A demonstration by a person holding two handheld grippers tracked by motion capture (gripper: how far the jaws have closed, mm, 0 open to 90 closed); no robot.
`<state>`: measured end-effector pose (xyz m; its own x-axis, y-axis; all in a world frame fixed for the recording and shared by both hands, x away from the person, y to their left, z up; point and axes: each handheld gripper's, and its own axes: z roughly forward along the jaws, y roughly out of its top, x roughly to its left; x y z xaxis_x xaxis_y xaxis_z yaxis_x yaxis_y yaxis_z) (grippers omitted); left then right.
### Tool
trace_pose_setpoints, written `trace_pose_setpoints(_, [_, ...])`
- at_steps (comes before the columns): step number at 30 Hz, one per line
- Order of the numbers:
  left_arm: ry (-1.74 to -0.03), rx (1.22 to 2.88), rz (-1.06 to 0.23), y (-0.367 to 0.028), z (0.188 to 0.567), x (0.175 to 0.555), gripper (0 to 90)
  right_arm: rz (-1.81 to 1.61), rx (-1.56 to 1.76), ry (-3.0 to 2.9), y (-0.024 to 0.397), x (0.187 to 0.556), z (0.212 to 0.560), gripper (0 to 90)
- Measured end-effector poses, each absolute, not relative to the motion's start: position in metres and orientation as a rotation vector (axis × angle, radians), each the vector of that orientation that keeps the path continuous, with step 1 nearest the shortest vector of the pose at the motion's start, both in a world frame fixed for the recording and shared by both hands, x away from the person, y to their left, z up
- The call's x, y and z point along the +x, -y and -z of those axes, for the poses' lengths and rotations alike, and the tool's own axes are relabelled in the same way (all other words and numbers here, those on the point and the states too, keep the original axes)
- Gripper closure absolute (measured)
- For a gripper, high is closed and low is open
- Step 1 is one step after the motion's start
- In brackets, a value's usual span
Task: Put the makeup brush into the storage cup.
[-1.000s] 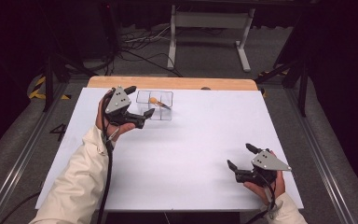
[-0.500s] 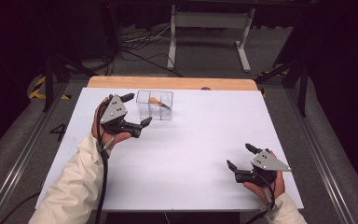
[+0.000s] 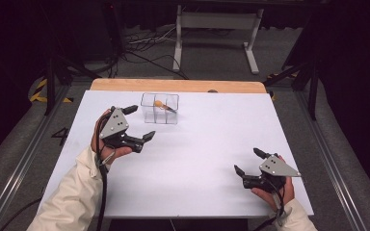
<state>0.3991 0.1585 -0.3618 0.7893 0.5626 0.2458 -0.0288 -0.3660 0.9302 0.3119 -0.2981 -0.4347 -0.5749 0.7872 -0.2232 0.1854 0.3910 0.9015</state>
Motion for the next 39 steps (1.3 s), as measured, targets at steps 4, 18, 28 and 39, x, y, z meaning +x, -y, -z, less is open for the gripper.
trace_pose_setpoints(4, [-0.413,1.857,-0.640,-0.163,0.364,0.392,4.2,-1.177,0.830,-1.993,0.298,0.311,0.434,12.1])
trace_pose_setpoints(18, [-0.429,1.875,-0.666,-0.177,0.383,0.374,4.6,-1.175,0.830,-1.996,0.297,0.311,0.434,12.2])
trace_pose_setpoints(28, [-0.438,1.860,-0.650,-0.189,0.395,0.367,2.6,-1.178,0.825,-1.999,0.297,0.311,0.434,12.2])
trace_pose_setpoints(39, [-0.466,1.881,-0.662,-0.203,0.409,0.354,2.1,-1.182,0.821,-1.998,0.295,0.310,0.434,12.3])
